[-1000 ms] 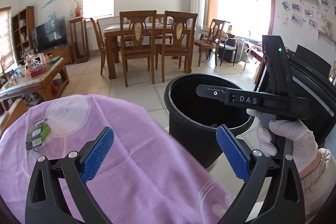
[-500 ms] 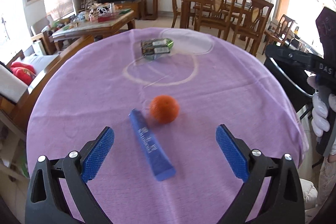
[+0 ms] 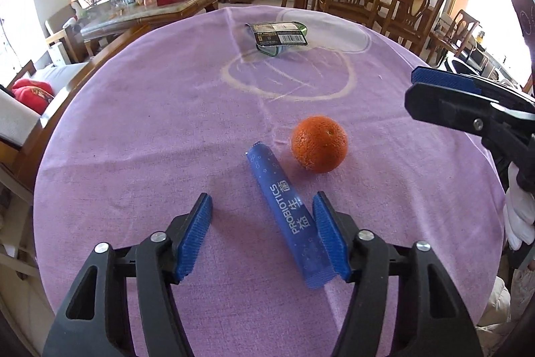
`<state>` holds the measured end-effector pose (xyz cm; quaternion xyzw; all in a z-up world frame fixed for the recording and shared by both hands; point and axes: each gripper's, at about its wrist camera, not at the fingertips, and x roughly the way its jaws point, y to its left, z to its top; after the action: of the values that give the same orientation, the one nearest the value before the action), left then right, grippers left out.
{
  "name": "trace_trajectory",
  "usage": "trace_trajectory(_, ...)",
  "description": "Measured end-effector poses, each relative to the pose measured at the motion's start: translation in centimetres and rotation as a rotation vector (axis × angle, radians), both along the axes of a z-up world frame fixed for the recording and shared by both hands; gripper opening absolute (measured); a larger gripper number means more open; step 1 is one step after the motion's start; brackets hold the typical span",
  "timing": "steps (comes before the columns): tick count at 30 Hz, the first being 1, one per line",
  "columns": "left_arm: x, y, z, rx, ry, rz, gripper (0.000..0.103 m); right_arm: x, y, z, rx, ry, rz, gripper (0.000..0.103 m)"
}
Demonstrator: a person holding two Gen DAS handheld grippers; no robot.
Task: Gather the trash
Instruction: 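Grasp the blue probiotics stick with the left gripper while the right gripper grasps the orange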
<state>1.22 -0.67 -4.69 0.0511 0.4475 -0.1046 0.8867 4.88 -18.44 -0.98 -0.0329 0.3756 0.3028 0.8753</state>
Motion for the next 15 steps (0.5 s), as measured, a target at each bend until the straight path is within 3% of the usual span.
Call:
trace_trajectory(2, -0.1, 0.4, 0.0, 0.024, -0.010, 0.001, 0.038, 0.1, 1.4, -0.5, -0.024, 0.009, 0.017, 0.061)
trace_trajectory(5, 0.3, 1.9, 0.0, 0.002, -0.010, 0.011, 0.019, 0.4, 2.7, -1.4, -0.075, 0.023, 0.038, 0.061)
trace_trajectory(11, -0.1, 4.3, 0.3, -0.072, -0.014, 0.026, 0.018, 1.3, 5.1, -3.1, -0.150, 0.048, 0.066, 0.061)
trace_trajectory(13, -0.2, 4.6, 0.5, -0.083, -0.025, 0.028, 0.018, 1.6, 5.7, -3.6, -0.175, 0.060, 0.066, 0.053)
trace_trajectory(15, -0.2, 4.7, 0.5, -0.093, -0.030, 0.030, 0.018, 1.8, 5.8, -4.1, -0.182, 0.073, 0.062, 0.053)
